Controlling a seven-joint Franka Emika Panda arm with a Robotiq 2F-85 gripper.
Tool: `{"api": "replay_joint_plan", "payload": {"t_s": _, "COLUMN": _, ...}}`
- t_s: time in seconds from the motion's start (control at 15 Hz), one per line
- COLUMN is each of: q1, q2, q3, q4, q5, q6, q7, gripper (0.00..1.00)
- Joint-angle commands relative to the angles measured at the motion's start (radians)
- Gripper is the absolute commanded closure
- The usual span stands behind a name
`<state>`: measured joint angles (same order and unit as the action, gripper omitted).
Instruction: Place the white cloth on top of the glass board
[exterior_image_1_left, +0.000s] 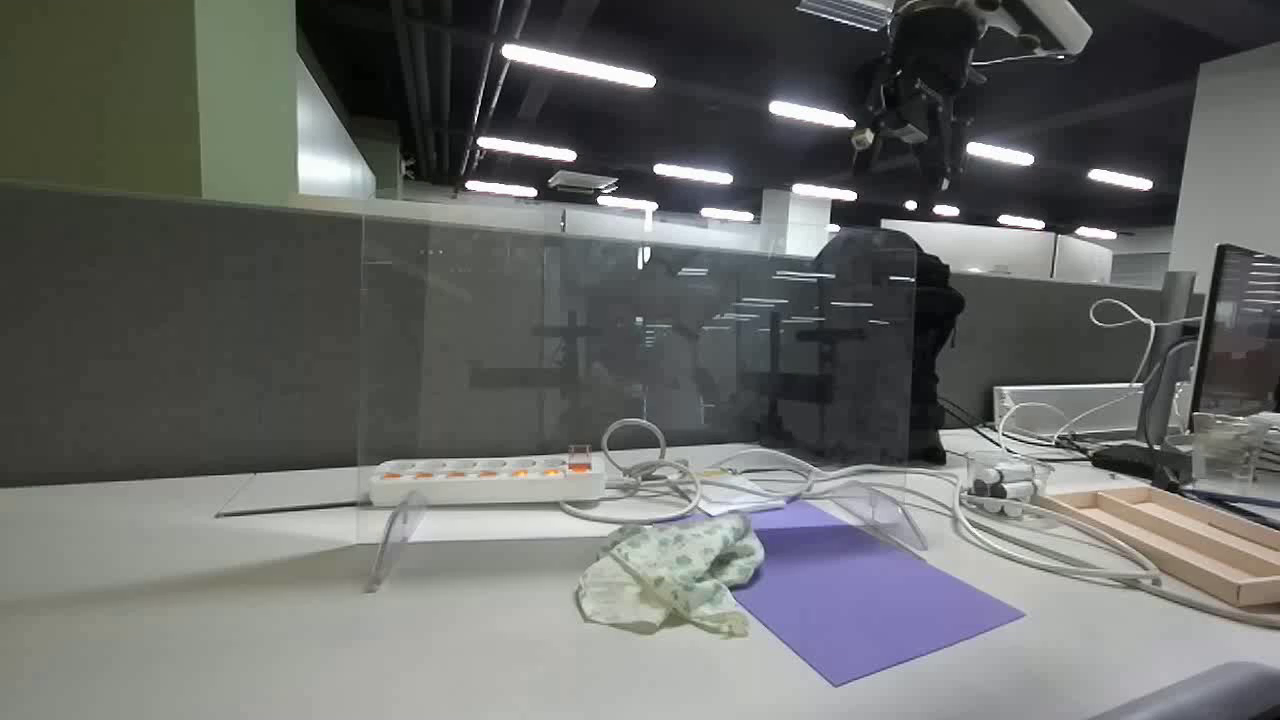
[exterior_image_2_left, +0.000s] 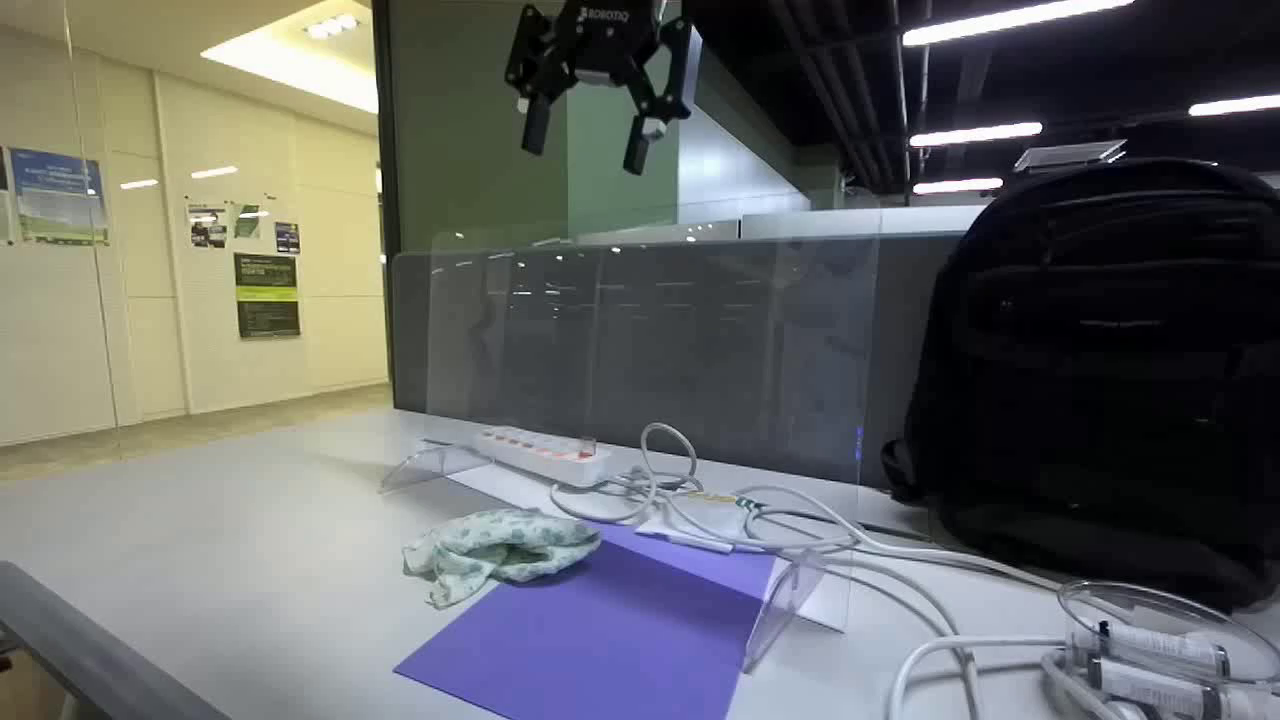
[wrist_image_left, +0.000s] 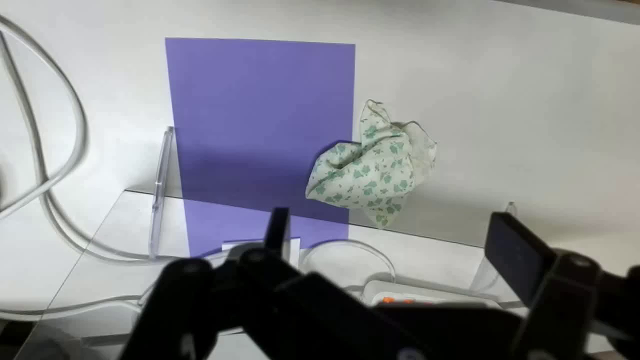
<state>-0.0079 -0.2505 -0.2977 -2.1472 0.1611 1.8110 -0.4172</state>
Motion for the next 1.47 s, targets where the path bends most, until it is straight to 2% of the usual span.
{"api": "replay_joint_plan", "payload": {"t_s": 0.0, "q1": -0.037, "q2": 0.004, "q3": 0.033, "q4": 0.003, "q5": 0.008, "q6": -0.002, "q7": -0.007, "gripper": 0.0}}
{"api": "replay_joint_plan", "payload": {"t_s": 0.67, "q1": -0.037, "q2": 0.004, "q3": 0.033, "q4": 0.003, "q5": 0.008, "q6": -0.002, "q7": -0.007, "gripper": 0.0}}
{"api": "replay_joint_plan", "payload": {"t_s": 0.93, "q1": -0.037, "q2": -0.015, "q3": 0.106, "q4": -0.103, "q5": -0.029, "q6": 0.14, "q7": 0.065, "gripper": 0.0}}
{"api": "replay_joint_plan", "payload": {"t_s": 1.4, "q1": 0.005, "q2": 0.019, "q3": 0.235, "q4": -0.351, "q5": -0.048, "q6": 0.391, "q7": 0.114, "gripper": 0.0}}
